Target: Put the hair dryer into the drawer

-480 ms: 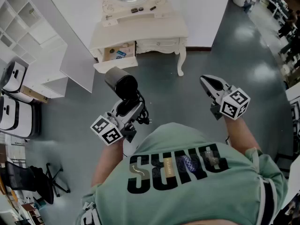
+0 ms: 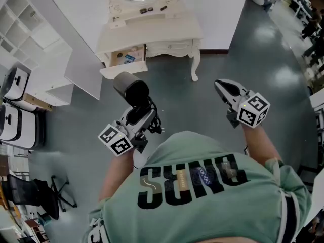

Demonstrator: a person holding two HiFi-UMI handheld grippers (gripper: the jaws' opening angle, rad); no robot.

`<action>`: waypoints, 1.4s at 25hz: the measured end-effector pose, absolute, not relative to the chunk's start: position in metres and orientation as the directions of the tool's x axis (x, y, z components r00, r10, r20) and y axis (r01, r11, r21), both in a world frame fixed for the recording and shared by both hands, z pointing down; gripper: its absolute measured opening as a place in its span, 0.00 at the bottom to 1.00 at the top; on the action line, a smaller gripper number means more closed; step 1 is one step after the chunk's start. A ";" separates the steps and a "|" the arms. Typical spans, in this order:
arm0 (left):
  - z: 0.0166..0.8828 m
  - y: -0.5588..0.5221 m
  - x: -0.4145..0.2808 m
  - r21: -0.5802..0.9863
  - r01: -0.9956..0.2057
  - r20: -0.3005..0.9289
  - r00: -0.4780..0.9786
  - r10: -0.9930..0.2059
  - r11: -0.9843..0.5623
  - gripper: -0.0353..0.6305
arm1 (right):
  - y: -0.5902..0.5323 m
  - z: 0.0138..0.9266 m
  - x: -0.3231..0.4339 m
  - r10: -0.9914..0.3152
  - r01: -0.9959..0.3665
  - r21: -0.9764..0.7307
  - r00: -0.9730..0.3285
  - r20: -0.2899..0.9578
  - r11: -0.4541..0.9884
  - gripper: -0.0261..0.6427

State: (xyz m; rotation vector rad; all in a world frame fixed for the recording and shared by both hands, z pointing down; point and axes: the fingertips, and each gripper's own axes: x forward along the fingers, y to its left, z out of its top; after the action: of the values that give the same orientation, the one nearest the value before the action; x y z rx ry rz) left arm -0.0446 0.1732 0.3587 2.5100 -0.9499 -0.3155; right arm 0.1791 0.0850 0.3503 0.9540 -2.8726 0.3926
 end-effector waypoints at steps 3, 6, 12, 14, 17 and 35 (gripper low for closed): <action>0.355 0.176 -0.038 0.473 -0.574 -0.057 0.737 -0.673 -0.668 0.37 | 0.090 0.346 0.185 -0.573 -0.595 -0.220 -0.804 0.159 0.773 0.03; 0.354 0.172 -0.028 0.468 -0.578 -0.055 0.735 -0.675 -0.668 0.37 | 0.087 0.342 0.194 -0.574 -0.594 -0.212 -0.804 0.156 0.776 0.03; 0.352 0.159 0.018 0.453 -0.587 -0.062 0.729 -0.681 -0.670 0.37 | 0.076 0.338 0.236 -0.560 -0.577 -0.192 -0.817 0.139 0.794 0.03; 0.349 0.160 0.027 0.457 -0.587 -0.067 0.727 -0.684 -0.668 0.37 | 0.078 0.335 0.244 -0.554 -0.571 -0.187 -0.821 0.137 0.799 0.03; 0.351 0.157 0.038 0.462 -0.584 -0.067 0.727 -0.683 -0.668 0.37 | 0.077 0.335 0.252 -0.547 -0.565 -0.183 -0.825 0.140 0.805 0.03; 0.381 0.099 -0.028 0.464 -0.536 -0.090 0.764 -0.639 -0.705 0.37 | 0.041 0.370 0.177 -0.549 -0.578 -0.186 -0.815 0.187 0.795 0.03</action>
State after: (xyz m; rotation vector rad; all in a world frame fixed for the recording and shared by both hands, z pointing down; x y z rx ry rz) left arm -0.0275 0.0986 0.3813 2.5443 -0.8927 -0.3418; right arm 0.1771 0.0405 0.3700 0.9007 -2.8585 0.3563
